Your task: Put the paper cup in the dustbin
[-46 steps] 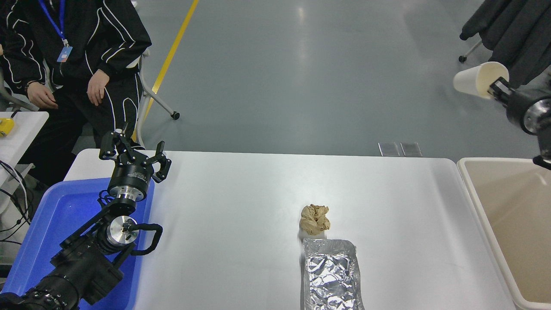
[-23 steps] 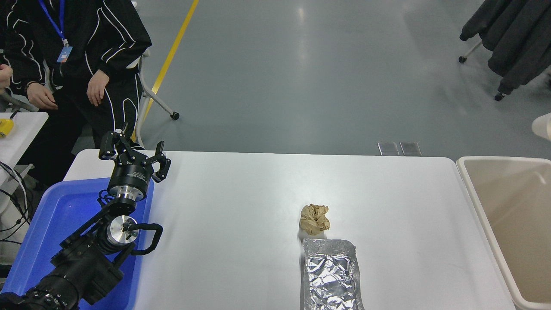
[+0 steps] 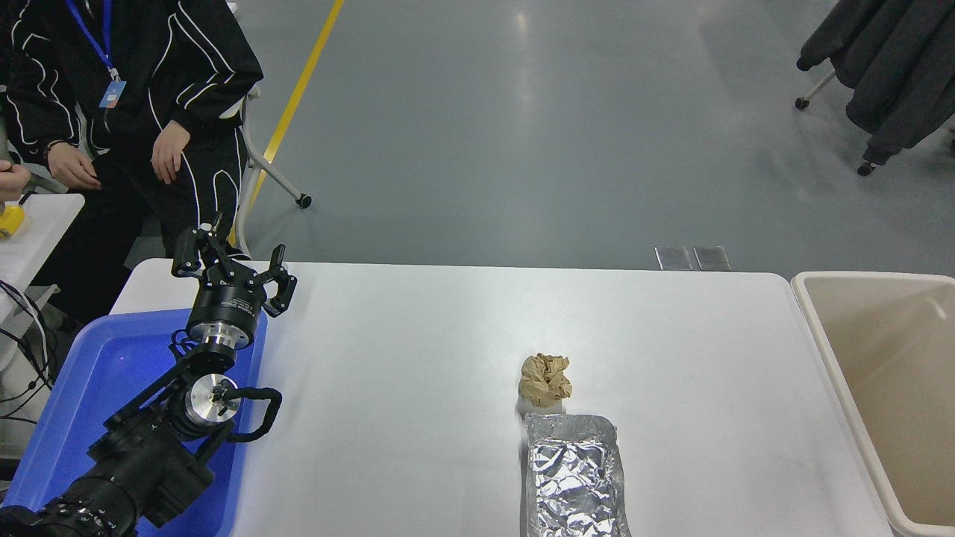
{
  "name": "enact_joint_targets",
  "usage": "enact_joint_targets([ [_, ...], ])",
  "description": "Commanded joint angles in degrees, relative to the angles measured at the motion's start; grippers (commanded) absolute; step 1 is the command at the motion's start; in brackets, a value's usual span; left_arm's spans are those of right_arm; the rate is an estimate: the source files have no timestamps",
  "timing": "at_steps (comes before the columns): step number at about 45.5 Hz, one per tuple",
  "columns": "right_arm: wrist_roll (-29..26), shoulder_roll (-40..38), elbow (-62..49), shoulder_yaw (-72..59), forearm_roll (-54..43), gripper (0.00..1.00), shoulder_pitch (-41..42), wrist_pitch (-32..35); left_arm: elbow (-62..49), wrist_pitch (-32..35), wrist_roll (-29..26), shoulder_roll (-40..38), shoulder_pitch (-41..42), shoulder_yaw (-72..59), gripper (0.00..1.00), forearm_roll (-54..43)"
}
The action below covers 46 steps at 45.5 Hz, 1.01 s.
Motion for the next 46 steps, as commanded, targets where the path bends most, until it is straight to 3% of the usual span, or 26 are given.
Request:
enact_joint_targets([
  [1, -0.3, 2.6, 0.2, 0.3, 0.2, 0.0, -3.0, -0.1, 0.0, 0.0, -0.1, 0.0, 0.0, 0.0, 1.0, 0.0],
  [20, -0.3, 5.0, 0.2, 0.3, 0.3, 0.0, -3.0, -0.2, 0.0, 0.0, -0.1, 0.0, 0.0, 0.0, 1.0, 0.0],
  [25, -0.2, 4.9, 0.2, 0.3, 0.3, 0.15, -3.0, -0.3, 0.0, 0.0, 0.0, 0.0, 0.0, 0.0, 1.0, 0.0],
  [28, -0.2, 4.9, 0.2, 0.3, 0.3, 0.32, -2.9, -0.5, 0.0, 0.0, 0.0, 0.1, 0.0, 0.0, 1.0, 0.0],
  [33, -0.2, 5.0, 0.2, 0.3, 0.3, 0.42, -2.9, -1.8, 0.0, 0.0, 0.0, 0.0, 0.0, 0.0, 1.0, 0.0],
  [39, -0.1, 4.6, 0.0, 0.3, 0.4, 0.84, -2.9, -5.1, 0.0, 0.0, 0.0, 0.0, 0.0, 0.0, 1.0, 0.0],
  [41, -0.1, 4.5, 0.0, 0.3, 0.4, 0.88, -2.9, -6.2, 0.0, 0.0, 0.0, 0.1, 0.0, 0.0, 1.0, 0.0],
  [46, -0.1, 4.5, -0.3, 0.3, 0.4, 0.89, -2.2, -8.1, 0.0, 0.0, 0.0, 0.0, 0.0, 0.0, 1.0, 0.0],
])
